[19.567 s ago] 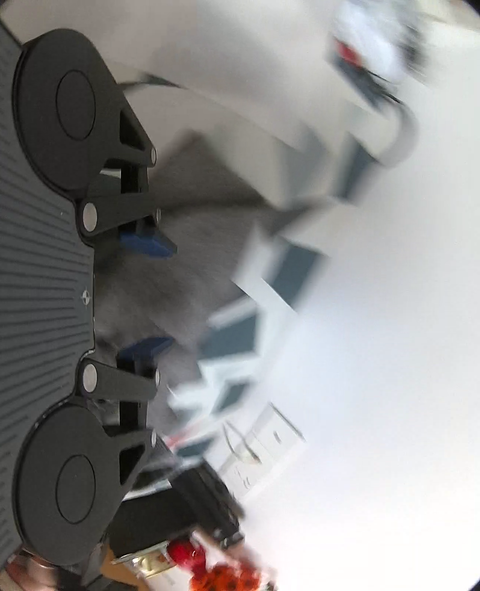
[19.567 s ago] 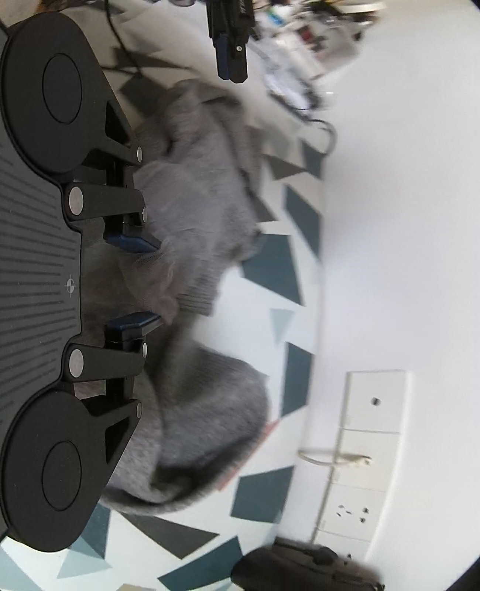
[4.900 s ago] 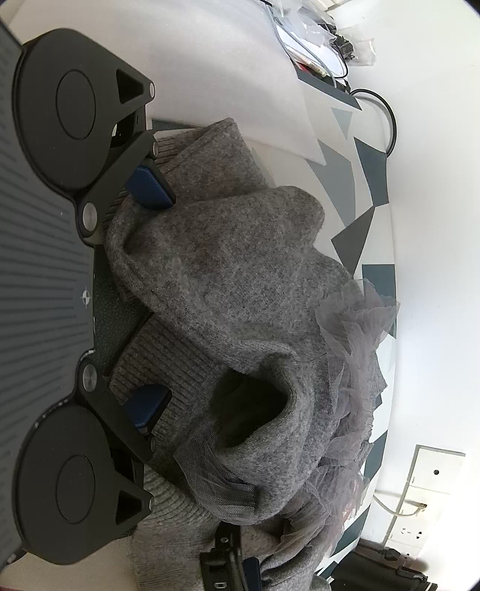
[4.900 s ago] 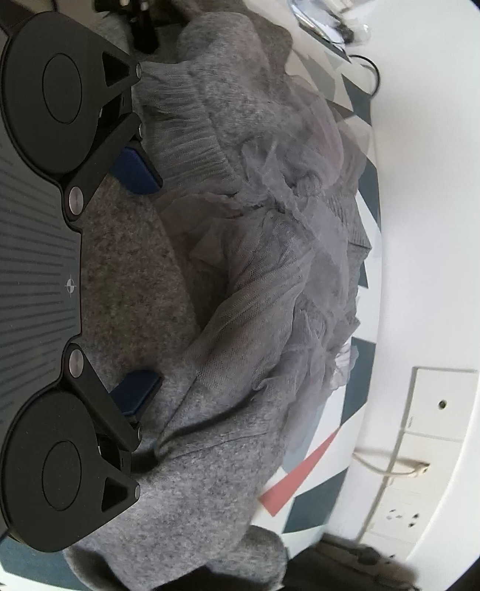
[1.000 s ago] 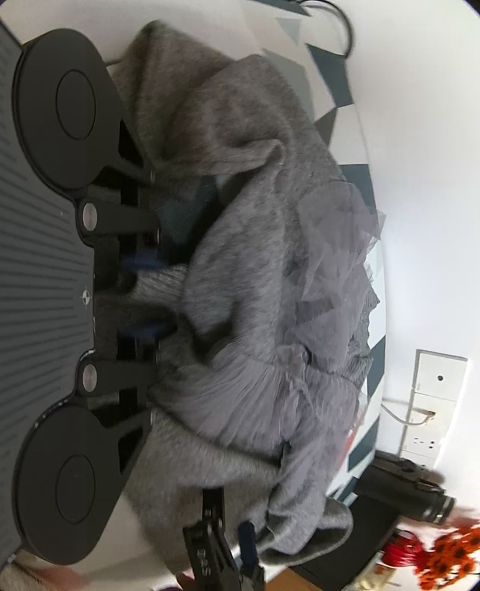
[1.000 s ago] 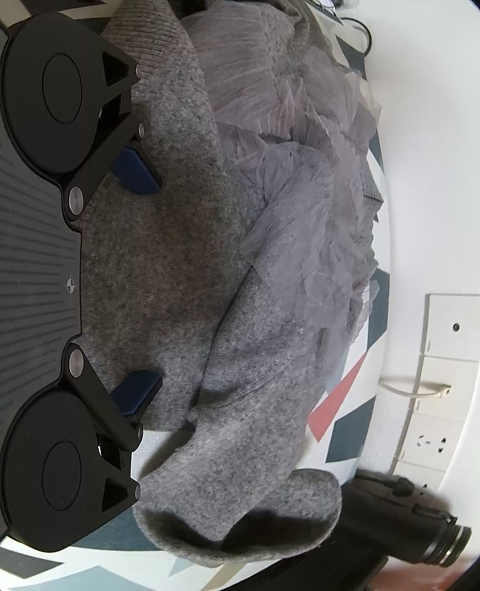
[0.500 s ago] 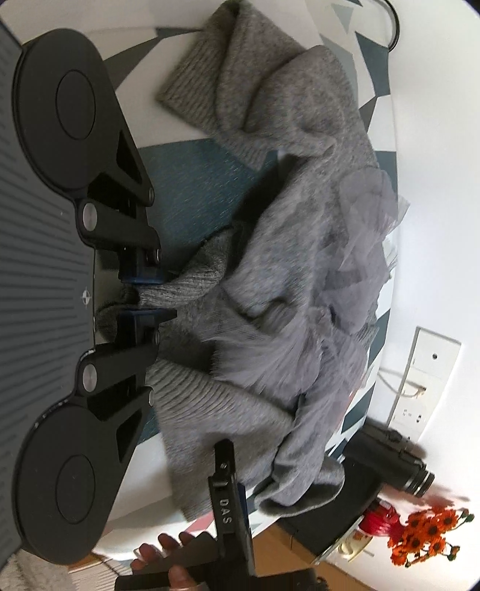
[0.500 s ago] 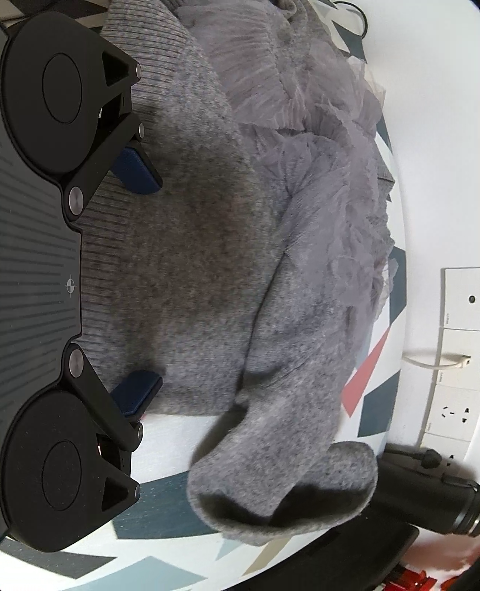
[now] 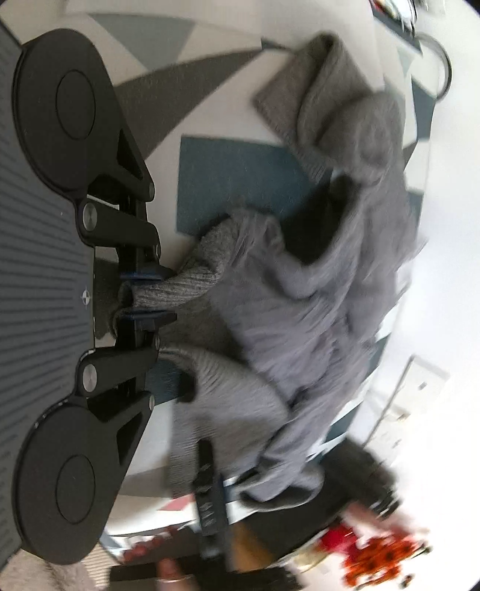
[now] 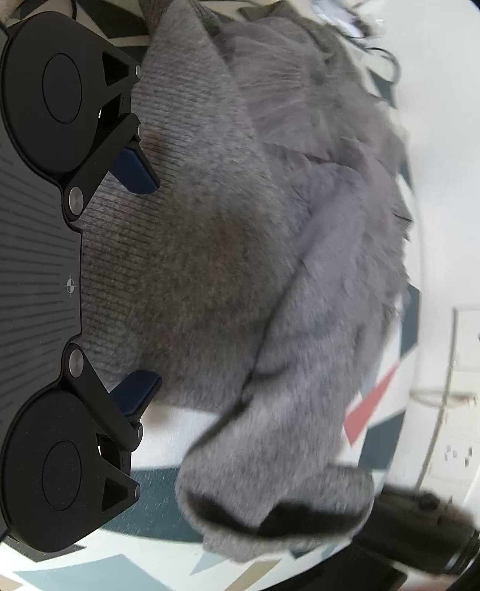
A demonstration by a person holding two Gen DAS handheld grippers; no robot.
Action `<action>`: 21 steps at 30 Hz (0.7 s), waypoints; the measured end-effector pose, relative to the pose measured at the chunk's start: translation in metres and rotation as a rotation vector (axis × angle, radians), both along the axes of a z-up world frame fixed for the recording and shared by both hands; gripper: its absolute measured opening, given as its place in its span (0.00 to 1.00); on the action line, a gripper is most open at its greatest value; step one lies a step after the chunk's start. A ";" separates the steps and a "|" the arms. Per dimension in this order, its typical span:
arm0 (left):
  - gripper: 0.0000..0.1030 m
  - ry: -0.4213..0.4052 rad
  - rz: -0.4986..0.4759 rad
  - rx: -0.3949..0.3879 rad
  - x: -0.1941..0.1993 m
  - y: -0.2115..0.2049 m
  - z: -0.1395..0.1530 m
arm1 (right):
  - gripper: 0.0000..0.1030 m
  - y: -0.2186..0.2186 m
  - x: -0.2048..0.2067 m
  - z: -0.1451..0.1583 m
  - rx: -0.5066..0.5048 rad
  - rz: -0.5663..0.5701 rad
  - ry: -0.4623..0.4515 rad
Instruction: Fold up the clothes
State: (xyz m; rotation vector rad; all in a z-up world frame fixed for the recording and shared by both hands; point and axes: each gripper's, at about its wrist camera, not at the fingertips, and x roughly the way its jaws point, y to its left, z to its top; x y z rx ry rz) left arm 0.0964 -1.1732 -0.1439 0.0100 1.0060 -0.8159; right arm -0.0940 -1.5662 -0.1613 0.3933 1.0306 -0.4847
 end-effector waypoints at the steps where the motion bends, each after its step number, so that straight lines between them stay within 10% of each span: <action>1: 0.25 -0.018 0.021 0.004 0.002 0.000 0.003 | 0.99 -0.003 -0.008 0.002 -0.002 -0.018 -0.012; 6: 0.45 -0.088 0.119 -0.013 0.016 0.002 0.014 | 0.99 -0.021 -0.042 0.002 0.028 -0.076 -0.055; 11: 0.54 -0.036 0.151 -0.019 0.028 -0.003 -0.001 | 0.73 -0.035 -0.060 -0.002 0.079 -0.084 -0.091; 15: 0.51 -0.107 0.097 0.059 0.019 -0.024 -0.009 | 0.67 -0.025 -0.049 -0.005 0.045 -0.033 -0.086; 21: 0.20 -0.124 0.101 0.085 0.002 -0.034 -0.013 | 0.57 -0.007 -0.034 -0.007 -0.030 0.064 -0.064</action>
